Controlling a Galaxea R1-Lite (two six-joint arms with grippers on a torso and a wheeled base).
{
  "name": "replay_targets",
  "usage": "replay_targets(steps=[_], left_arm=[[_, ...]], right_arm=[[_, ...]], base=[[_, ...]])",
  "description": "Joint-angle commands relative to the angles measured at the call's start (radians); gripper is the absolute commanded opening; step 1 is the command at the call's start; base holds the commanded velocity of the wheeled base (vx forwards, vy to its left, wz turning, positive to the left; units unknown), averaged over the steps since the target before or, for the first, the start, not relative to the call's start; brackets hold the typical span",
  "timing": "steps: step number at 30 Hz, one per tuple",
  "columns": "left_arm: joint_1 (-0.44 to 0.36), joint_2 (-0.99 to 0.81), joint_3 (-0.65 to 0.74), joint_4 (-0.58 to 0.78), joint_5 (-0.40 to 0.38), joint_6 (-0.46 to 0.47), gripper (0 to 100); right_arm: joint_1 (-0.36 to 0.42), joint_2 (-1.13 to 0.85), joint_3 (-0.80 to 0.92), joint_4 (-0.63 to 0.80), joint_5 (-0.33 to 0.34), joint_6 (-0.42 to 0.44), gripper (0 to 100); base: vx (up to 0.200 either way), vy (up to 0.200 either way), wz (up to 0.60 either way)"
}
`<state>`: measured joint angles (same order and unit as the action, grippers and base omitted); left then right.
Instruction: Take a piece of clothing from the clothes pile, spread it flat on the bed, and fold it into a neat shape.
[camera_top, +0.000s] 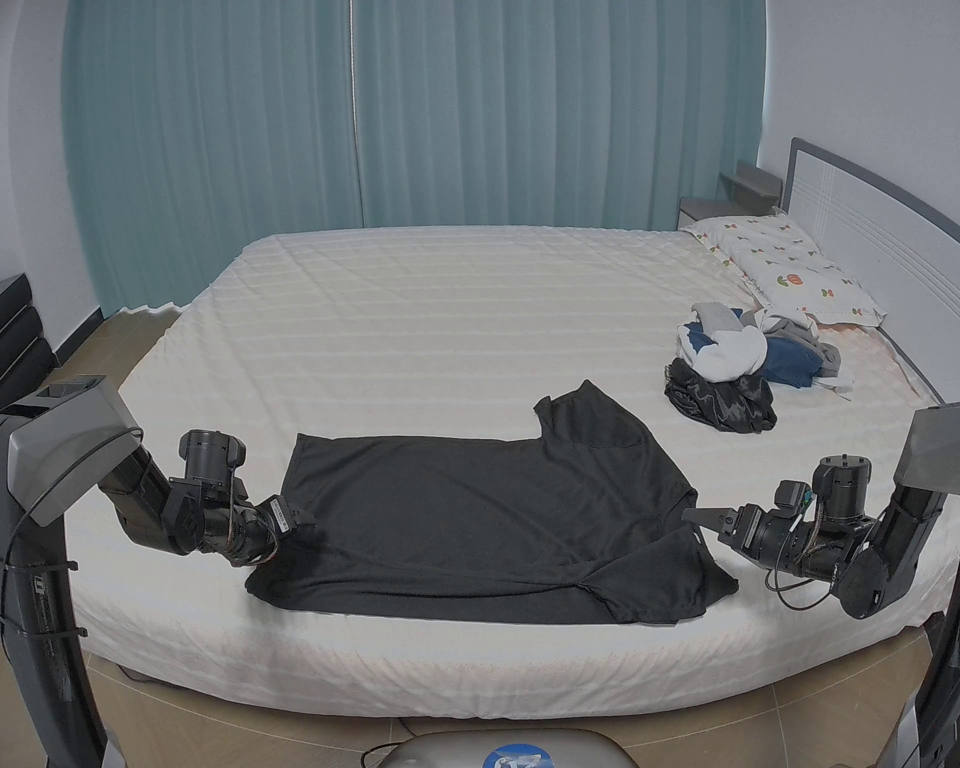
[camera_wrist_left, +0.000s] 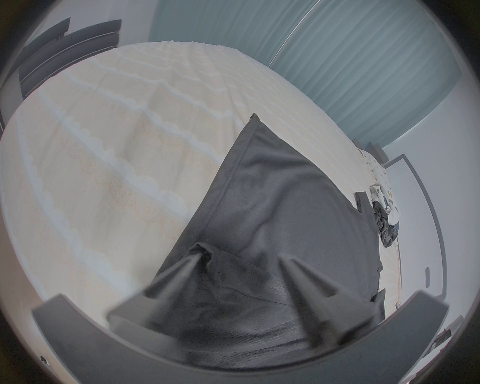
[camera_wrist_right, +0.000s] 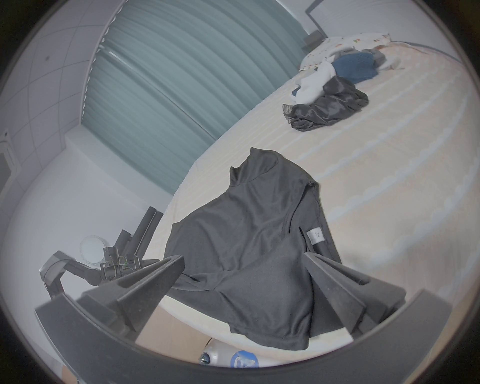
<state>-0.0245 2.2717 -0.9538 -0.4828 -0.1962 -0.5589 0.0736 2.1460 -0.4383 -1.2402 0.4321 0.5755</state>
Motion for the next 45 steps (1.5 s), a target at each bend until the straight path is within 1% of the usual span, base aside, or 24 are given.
replay_targets(steps=[1, 5, 7, 9, 11, 14, 16, 20, 28, 29, 34, 40, 45], left_arm=[[0.001, 0.023, -0.002, -0.002, 0.006, -0.001, 0], [0.001, 0.020, 0.004, 0.000, 0.011, -0.009, 0], [0.003, 0.019, 0.009, 0.000, 0.018, -0.012, 0], [0.005, 0.017, 0.013, 0.000, 0.035, -0.026, 0], [0.005, 0.011, 0.017, 0.000, 0.049, -0.045, 0], [0.008, 0.000, 0.015, -0.002, 0.058, -0.088, 0], [0.017, -0.006, 0.017, -0.002, 0.058, -0.096, 0], [0.028, -0.014, 0.017, 0.000, 0.060, -0.099, 0], [0.031, -0.015, 0.024, 0.000, 0.061, -0.108, 0], [0.034, -0.015, 0.026, -0.002, 0.063, -0.108, 0], [0.038, -0.015, 0.024, -0.002, 0.064, -0.118, 0], [0.038, -0.012, 0.023, -0.002, 0.064, -0.118, 0], [0.038, -0.009, 0.021, -0.002, 0.064, -0.118, 0]], right_arm=[[-0.008, 0.020, -0.036, 0.010, 0.020, -0.029, 100], [-0.005, 0.083, -0.092, 0.048, 0.022, -0.102, 100], [-0.011, 0.098, -0.126, 0.093, 0.022, -0.148, 100], [-0.028, 0.114, -0.154, 0.125, 0.031, -0.172, 100], [-0.034, 0.120, -0.158, 0.130, 0.050, -0.174, 100], [-0.051, 0.121, -0.145, 0.125, 0.108, -0.177, 100], [-0.055, 0.141, -0.142, 0.122, 0.123, -0.177, 100], [-0.057, 0.192, -0.158, 0.108, 0.123, -0.181, 100], [-0.055, 0.233, -0.200, 0.102, 0.125, -0.181, 100], [-0.055, 0.235, -0.201, 0.102, 0.125, -0.181, 0], [-0.058, 0.229, -0.194, 0.088, 0.128, -0.174, 0], [-0.077, 0.233, -0.188, 0.050, 0.162, -0.166, 0], [-0.087, 0.233, -0.191, 0.050, 0.163, -0.166, 0]], base=[[0.000, 0.000, 0.00], [0.000, 0.000, 0.00], [0.000, 0.000, 0.00], [0.000, 0.000, 0.00], [0.000, 0.000, 0.00], [0.000, 0.000, 0.00], [0.000, 0.000, 0.00], [0.000, 0.000, 0.00], [0.000, 0.000, 0.00], [0.000, 0.000, 0.00], [0.000, 0.000, 0.00], [0.000, 0.000, 0.00], [0.000, 0.000, 0.00]])
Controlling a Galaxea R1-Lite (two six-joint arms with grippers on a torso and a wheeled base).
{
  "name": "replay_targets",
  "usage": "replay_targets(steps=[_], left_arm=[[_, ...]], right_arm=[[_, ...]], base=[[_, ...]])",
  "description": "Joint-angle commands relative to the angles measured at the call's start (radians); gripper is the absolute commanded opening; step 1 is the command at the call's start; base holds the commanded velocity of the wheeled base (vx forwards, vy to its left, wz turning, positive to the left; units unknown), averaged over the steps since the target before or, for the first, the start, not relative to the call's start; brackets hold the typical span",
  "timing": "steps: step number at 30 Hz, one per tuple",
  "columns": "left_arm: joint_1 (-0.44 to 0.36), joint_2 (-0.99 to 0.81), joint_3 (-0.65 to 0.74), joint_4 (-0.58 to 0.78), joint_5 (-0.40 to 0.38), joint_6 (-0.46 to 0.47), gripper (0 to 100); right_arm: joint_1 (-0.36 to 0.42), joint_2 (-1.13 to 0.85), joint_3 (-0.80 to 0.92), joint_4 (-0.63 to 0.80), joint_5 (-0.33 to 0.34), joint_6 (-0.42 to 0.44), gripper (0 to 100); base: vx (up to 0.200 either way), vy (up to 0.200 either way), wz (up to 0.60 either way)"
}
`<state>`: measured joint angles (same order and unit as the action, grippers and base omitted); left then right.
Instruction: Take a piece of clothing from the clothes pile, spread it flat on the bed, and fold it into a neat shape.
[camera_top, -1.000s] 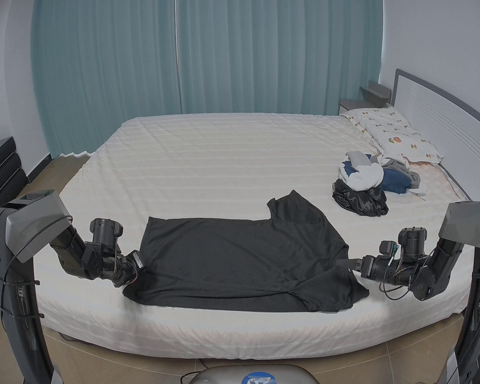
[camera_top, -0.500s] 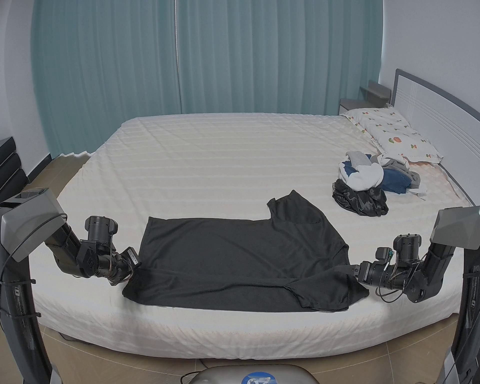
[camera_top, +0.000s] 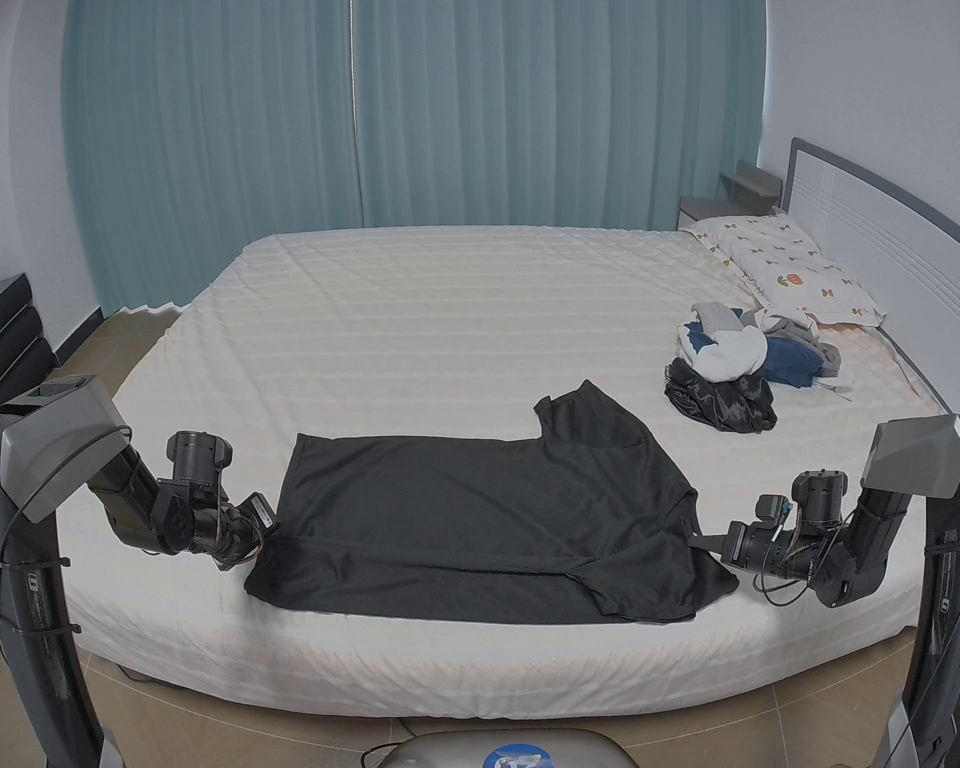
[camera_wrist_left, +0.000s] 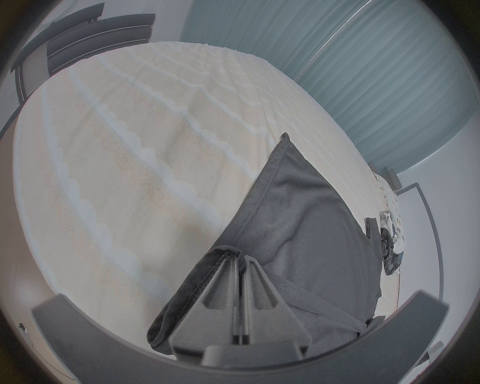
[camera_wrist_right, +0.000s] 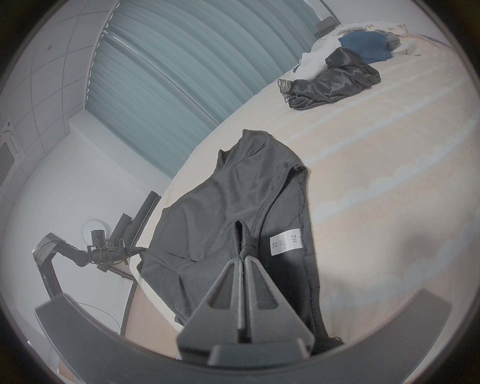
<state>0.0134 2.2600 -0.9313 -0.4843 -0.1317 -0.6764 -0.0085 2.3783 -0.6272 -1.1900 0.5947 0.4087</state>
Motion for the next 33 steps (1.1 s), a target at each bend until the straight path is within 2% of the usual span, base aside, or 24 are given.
replay_targets(steps=[1, 15, 21, 33], left_arm=[[0.000, 0.004, -0.003, 0.000, 0.000, -0.002, 0], [0.008, 0.010, -0.018, -0.008, 0.000, -0.038, 0], [0.008, 0.012, -0.015, -0.091, 0.000, -0.109, 0], [0.007, 0.049, -0.027, -0.096, 0.000, -0.104, 0]], right_arm=[[-0.022, 0.002, -0.005, 0.000, 0.001, 0.002, 0], [-0.044, 0.029, -0.009, -0.057, -0.003, 0.059, 0], [-0.050, 0.048, -0.029, -0.059, -0.013, 0.061, 0], [-0.059, 0.052, -0.042, -0.059, -0.016, 0.096, 0]], base=[[0.000, 0.000, 0.00], [0.000, 0.000, 0.00], [0.000, 0.000, 0.00], [0.000, 0.000, 0.00]])
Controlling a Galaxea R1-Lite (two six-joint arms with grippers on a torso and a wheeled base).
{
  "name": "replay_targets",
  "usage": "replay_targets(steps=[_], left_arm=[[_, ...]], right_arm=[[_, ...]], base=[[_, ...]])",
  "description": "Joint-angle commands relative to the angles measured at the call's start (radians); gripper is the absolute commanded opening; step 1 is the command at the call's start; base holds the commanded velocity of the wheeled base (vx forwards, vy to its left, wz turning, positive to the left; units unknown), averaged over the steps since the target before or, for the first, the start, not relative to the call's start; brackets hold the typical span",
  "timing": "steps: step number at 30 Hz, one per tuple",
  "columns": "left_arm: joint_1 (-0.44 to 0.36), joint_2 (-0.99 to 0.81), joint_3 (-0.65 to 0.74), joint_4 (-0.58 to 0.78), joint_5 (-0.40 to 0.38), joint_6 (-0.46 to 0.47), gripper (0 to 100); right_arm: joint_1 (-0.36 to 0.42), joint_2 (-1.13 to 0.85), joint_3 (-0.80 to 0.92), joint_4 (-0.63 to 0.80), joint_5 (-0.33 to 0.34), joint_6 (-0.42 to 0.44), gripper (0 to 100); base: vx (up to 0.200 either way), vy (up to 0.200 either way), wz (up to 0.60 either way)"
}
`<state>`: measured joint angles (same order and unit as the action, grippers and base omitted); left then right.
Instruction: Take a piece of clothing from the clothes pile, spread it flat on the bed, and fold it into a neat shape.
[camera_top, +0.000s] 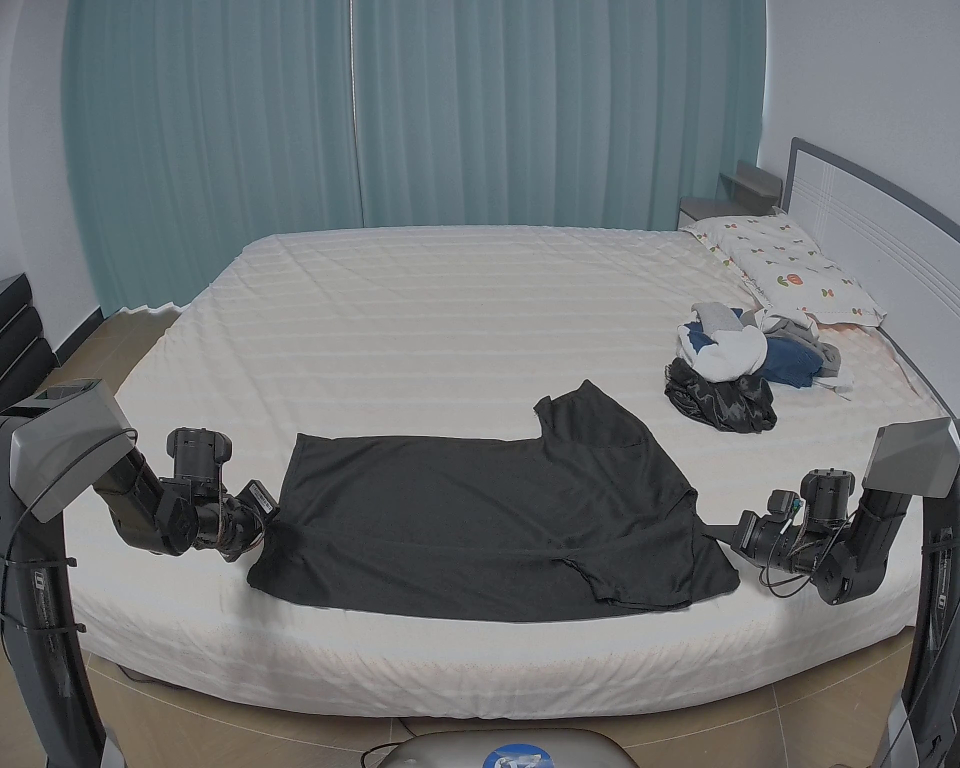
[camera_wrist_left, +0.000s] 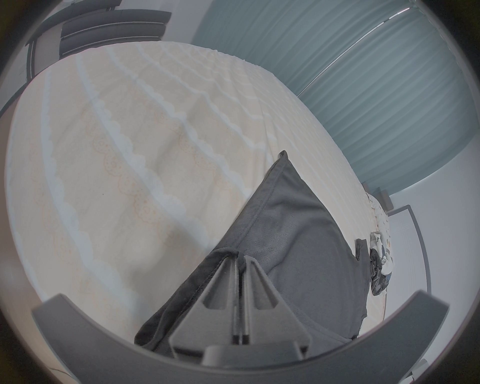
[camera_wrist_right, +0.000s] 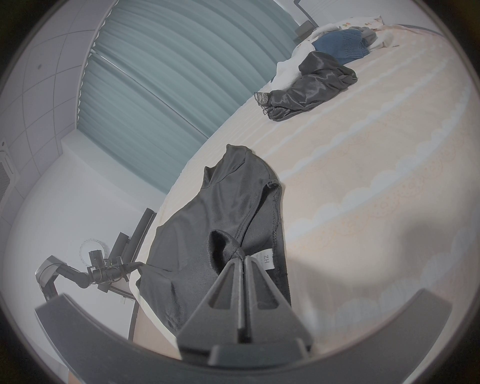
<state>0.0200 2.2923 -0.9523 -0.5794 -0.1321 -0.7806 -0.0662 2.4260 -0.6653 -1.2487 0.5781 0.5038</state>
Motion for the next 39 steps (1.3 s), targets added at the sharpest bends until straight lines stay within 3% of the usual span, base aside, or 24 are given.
replay_targets(steps=[1, 4, 5, 6, 12, 18, 22, 27, 39], left_arm=[[-0.002, 0.021, -0.009, 0.000, 0.000, 0.000, 0], [-0.002, 0.022, -0.009, 0.000, 0.000, 0.001, 0], [-0.003, 0.022, -0.009, 0.001, 0.000, 0.001, 0], [-0.006, 0.021, -0.009, 0.001, 0.000, 0.000, 100], [-0.005, 0.013, -0.002, 0.000, -0.001, -0.005, 100], [0.021, -0.017, 0.012, 0.003, -0.007, -0.011, 100], [0.023, -0.025, 0.040, -0.016, -0.007, -0.012, 100], [0.026, -0.033, 0.055, -0.056, -0.017, -0.014, 100], [0.035, -0.033, 0.044, -0.057, -0.017, -0.015, 100]], right_arm=[[-0.001, 0.004, -0.003, 0.000, 0.000, 0.001, 0], [-0.001, 0.005, -0.003, 0.000, 0.000, 0.001, 0], [0.000, 0.005, -0.003, 0.000, 0.000, 0.001, 100], [0.000, 0.007, -0.003, 0.000, 0.000, 0.001, 100], [-0.004, 0.001, -0.003, -0.001, 0.003, 0.021, 100], [-0.018, -0.005, 0.021, -0.081, 0.000, 0.133, 100], [-0.018, -0.005, 0.038, -0.120, 0.000, 0.160, 100], [-0.030, -0.005, 0.024, -0.182, -0.014, 0.251, 100], [-0.035, 0.001, 0.023, -0.195, -0.017, 0.259, 100]], base=[[0.000, 0.000, 0.00], [0.000, 0.000, 0.00], [0.000, 0.000, 0.00], [0.000, 0.000, 0.00], [0.000, 0.000, 0.00], [0.000, 0.000, 0.00], [0.000, 0.000, 0.00], [0.200, 0.000, 0.00], [0.167, 0.000, 0.00]])
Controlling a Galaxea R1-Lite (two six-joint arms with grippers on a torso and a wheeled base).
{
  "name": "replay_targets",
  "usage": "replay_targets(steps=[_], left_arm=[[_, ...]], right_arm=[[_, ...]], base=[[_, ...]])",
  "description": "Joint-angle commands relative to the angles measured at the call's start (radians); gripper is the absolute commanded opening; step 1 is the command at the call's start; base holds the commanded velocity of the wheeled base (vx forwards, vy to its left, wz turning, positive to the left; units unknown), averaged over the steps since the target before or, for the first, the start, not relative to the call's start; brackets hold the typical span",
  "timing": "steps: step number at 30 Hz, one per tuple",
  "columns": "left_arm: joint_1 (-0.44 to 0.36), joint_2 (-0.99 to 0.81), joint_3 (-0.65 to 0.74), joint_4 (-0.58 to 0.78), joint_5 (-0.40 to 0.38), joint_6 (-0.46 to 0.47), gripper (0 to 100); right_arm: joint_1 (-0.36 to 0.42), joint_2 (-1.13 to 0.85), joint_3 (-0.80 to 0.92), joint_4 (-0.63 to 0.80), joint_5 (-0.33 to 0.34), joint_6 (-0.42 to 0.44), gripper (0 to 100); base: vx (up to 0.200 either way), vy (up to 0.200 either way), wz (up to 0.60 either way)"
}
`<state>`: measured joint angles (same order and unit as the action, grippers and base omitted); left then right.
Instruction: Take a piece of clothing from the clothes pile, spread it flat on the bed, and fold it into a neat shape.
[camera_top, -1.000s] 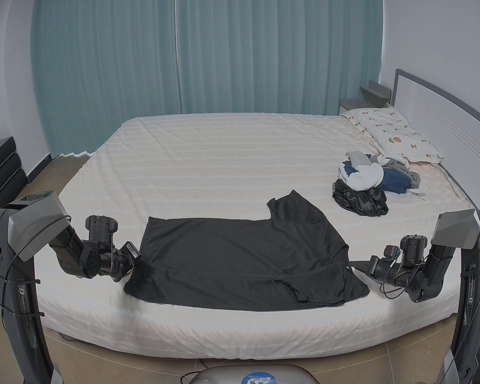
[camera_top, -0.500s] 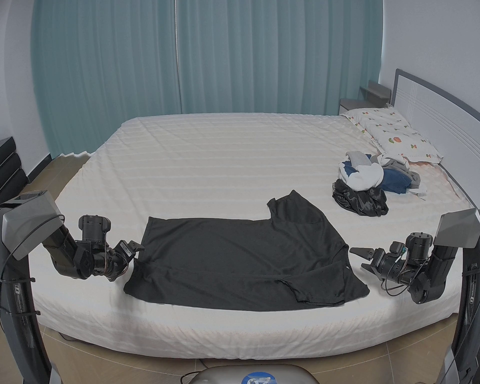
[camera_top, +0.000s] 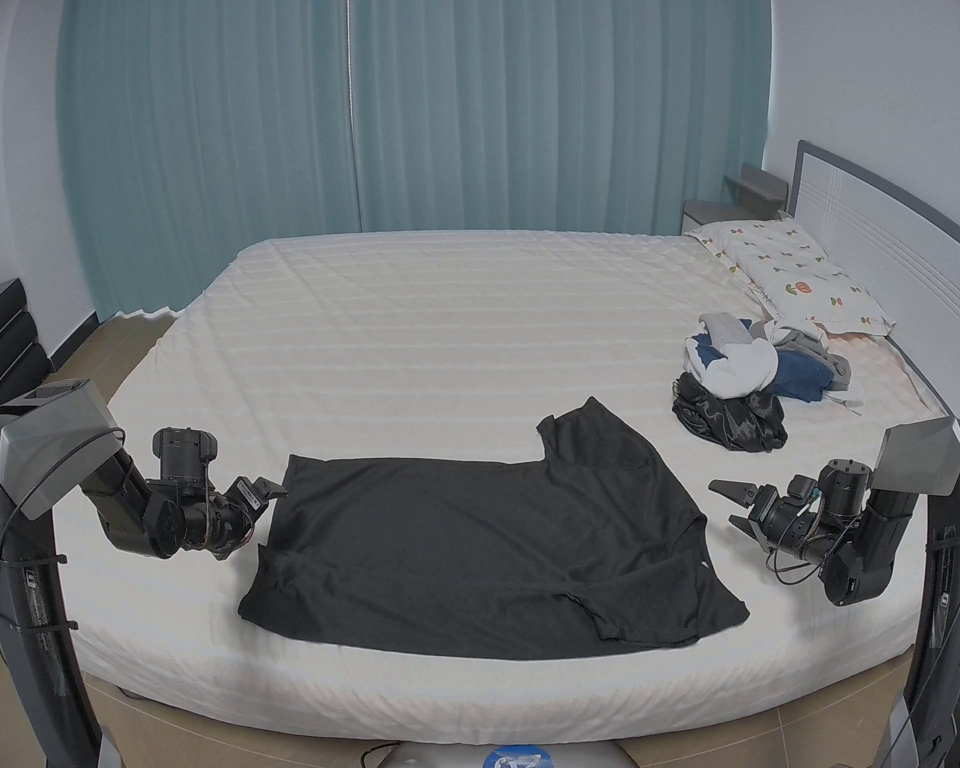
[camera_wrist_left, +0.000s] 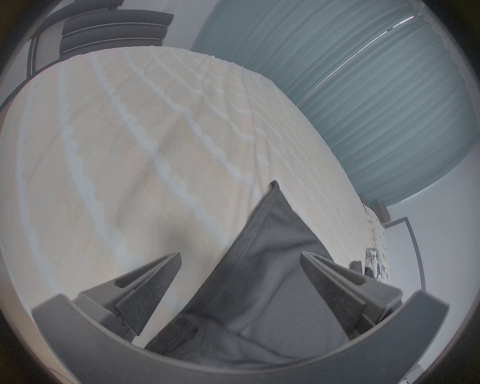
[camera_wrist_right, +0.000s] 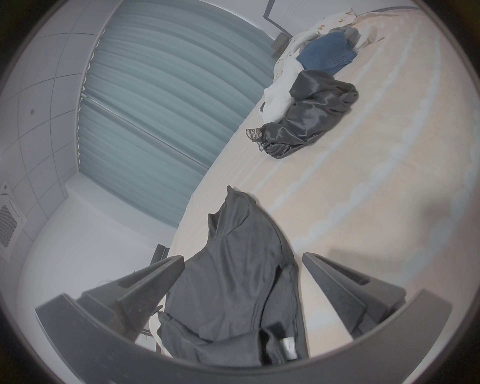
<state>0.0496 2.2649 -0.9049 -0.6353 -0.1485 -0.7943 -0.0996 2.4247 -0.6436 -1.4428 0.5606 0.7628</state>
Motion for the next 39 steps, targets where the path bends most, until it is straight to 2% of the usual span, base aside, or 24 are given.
replay_targets(steps=[1, 14, 23, 27, 31, 39], left_arm=[[0.006, -0.004, -0.006, -0.001, 0.001, -0.002, 100], [0.000, -0.011, -0.068, 0.000, 0.014, -0.013, 100], [0.001, 0.124, -0.293, 0.009, -0.005, 0.015, 100], [0.001, 0.199, -0.428, 0.022, -0.077, 0.017, 100], [-0.004, 0.272, -0.523, 0.023, -0.100, 0.032, 100], [-0.004, 0.312, -0.540, 0.025, -0.103, 0.092, 100]], right_arm=[[-0.002, 0.004, 0.001, -0.001, 0.001, 0.000, 100], [-0.002, 0.004, -0.004, -0.001, -0.001, 0.000, 100], [0.004, 0.019, -0.004, 0.001, -0.001, 0.000, 100], [0.008, 0.024, -0.005, 0.007, -0.001, -0.002, 100], [0.008, 0.024, -0.008, 0.012, -0.001, -0.002, 100], [0.008, 0.031, -0.010, 0.012, -0.001, -0.003, 100]], base=[[0.000, 0.000, 0.00], [0.000, 0.000, 0.00], [0.000, 0.000, 0.00], [0.000, 0.000, 0.00], [0.000, 0.000, 0.00], [0.000, 0.000, 0.00]])
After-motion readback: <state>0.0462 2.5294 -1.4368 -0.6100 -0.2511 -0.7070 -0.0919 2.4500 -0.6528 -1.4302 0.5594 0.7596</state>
